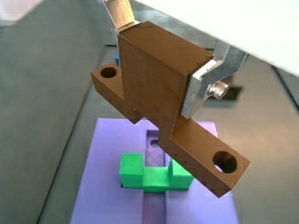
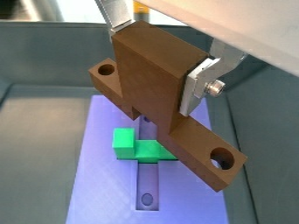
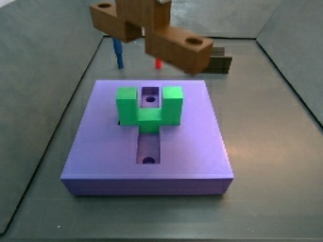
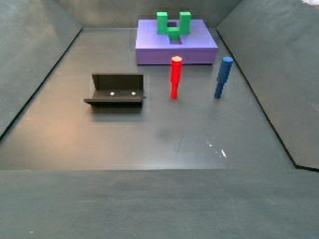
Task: Pick up the brown object. Move up. Move to above the board. Insert the brown object.
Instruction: Insert the brown object.
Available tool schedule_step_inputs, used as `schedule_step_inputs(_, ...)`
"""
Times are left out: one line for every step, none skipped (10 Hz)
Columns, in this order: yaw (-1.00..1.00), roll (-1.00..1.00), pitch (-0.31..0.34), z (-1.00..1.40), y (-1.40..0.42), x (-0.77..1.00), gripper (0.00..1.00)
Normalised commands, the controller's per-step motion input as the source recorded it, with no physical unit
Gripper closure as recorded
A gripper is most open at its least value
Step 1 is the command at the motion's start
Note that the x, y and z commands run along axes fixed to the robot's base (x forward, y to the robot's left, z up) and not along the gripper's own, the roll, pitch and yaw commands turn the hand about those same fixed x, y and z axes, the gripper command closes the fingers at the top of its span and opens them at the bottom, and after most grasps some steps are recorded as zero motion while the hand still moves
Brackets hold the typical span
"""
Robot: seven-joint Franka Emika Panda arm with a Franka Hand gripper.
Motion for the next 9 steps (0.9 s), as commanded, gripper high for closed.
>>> schedule_step_inputs(-1.0, -0.09, 0.0, -0.08, -0.02, 0.0, 1.0)
schedule_step_inputs(-0.92, -0.18, -0.061, -0.11, 0.0, 0.03, 1.0)
schedule_step_inputs(-0.92, -0.17, -0.093, -0.18, 0.0, 0.0, 1.0)
schedule_step_inputs(-0.92, -0.17, -0.123, -0.2, -0.02, 0.0, 1.0)
schedule_step_inputs(-0.93, -0.16, -0.129, -0.22, -0.03, 0.0, 1.0)
schedule_step_inputs(-0.93, -0.16, -0.161, -0.26, -0.03, 0.0, 1.0)
schedule_step_inputs(-0.95, -0.13, -0.126, -0.27, -0.04, 0.0, 1.0)
schedule_step_inputs(-0.89, -0.13, -0.096, -0.29, -0.05, 0.0, 1.0)
schedule_step_inputs(-0.85, -0.12, -0.056, -0.32, -0.07, 0.03, 1.0)
